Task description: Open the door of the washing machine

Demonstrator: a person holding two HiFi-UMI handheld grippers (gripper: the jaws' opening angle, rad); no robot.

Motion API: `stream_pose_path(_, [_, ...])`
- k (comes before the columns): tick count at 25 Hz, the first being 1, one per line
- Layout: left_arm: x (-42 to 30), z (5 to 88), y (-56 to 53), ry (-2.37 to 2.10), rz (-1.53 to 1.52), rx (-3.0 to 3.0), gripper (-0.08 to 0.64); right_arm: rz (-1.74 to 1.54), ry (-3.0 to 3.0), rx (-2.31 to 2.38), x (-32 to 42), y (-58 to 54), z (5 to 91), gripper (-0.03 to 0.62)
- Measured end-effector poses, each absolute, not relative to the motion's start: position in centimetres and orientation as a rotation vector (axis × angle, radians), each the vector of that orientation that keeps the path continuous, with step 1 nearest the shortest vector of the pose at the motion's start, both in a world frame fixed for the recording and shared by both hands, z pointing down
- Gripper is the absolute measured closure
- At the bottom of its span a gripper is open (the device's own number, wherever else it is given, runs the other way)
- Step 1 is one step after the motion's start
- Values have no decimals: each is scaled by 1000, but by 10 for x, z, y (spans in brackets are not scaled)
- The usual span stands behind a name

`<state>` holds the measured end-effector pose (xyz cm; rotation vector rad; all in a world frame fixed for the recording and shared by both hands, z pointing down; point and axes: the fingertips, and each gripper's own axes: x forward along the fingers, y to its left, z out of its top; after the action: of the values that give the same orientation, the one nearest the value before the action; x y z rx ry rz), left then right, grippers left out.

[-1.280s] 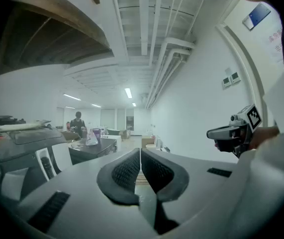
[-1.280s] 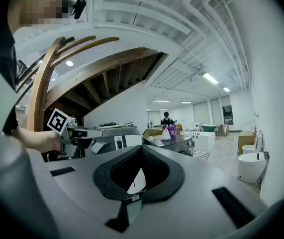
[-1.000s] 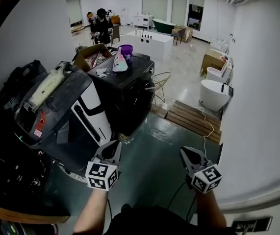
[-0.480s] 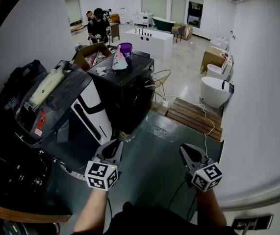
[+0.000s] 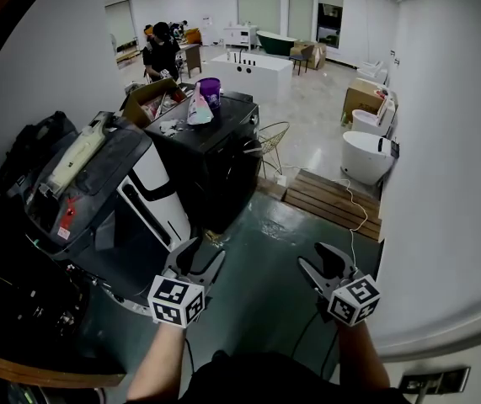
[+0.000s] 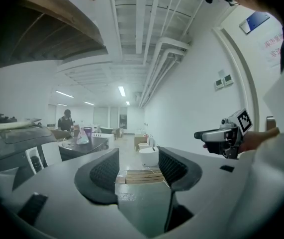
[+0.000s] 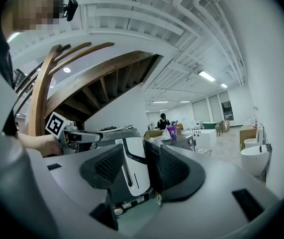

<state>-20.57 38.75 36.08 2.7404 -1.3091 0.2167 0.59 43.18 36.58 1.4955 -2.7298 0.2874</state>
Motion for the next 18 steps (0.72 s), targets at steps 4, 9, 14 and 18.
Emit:
stream_pose_path(4, [-191,366,390,-1262,231,2738,260,317,-2751,1450,10,436,370,274])
stream_pose_path(9, [-160,377,398,-1198,268,2744,162,338,-2765,1382,25,451,379,199])
stream_pose_path(14, [-138,388,402,-1176,281,2731,152,402,-2752,1383,51,463,392,140])
stream_pose_path(18, [-123,397,395,-1132,311,2721,152,438,-2728,1419,70,464,402,127])
